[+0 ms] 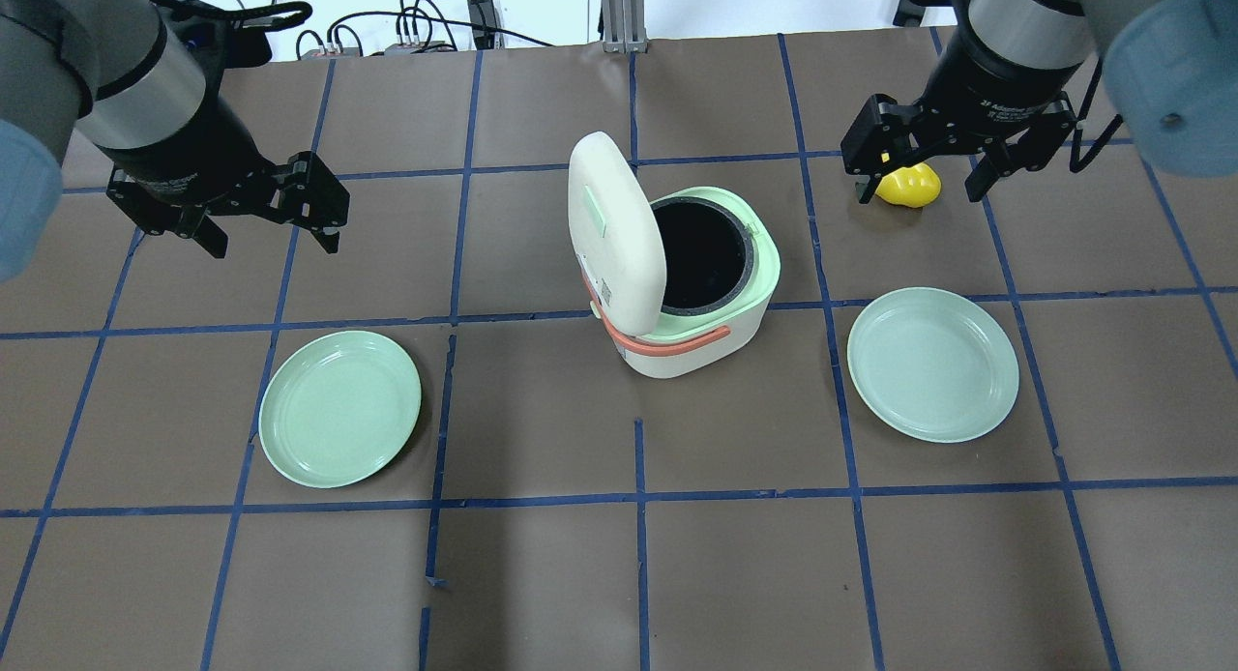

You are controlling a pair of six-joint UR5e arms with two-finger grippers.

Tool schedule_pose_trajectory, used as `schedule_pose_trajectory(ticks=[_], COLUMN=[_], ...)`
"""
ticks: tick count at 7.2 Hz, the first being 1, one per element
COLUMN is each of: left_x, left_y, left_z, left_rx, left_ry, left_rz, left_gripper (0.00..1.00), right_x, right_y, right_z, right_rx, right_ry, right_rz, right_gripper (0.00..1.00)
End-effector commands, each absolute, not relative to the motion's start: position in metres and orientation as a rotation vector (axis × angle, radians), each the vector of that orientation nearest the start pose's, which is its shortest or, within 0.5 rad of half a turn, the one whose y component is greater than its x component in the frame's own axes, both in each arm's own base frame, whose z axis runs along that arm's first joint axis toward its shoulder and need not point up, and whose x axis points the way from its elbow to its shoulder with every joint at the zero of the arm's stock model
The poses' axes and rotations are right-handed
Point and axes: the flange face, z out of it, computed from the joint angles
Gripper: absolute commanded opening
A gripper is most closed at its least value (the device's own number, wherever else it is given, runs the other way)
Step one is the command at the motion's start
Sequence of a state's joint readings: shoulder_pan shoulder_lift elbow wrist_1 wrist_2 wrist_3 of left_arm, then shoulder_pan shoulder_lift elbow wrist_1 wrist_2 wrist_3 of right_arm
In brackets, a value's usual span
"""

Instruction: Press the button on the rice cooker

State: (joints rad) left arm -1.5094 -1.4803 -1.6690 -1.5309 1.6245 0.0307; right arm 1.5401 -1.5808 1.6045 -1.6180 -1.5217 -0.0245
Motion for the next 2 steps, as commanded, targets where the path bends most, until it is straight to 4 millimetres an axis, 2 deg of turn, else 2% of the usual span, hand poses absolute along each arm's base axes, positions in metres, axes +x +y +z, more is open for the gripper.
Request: schedule_pose_trajectory(ticks=[1, 2], left_x=[-0.0997, -0.0997], left_y=[-0.4636, -0.4636], left_z=[0.4866, 0.4866], left_rx=[-0.049, -0.049], left_ry=[3.086, 3.086], left_rz=[-0.046, -0.046], left_gripper=[1.00, 1.00], right_x=[0.1231, 0.1231], right_y=[-0.4935, -0.4935], right_z=[0.4813, 0.4813], right_rx=[0.009, 0.009], right_ry=[3.093, 3.093], right_rz=[-0.038, -0.038], right_gripper=[1.00, 1.00])
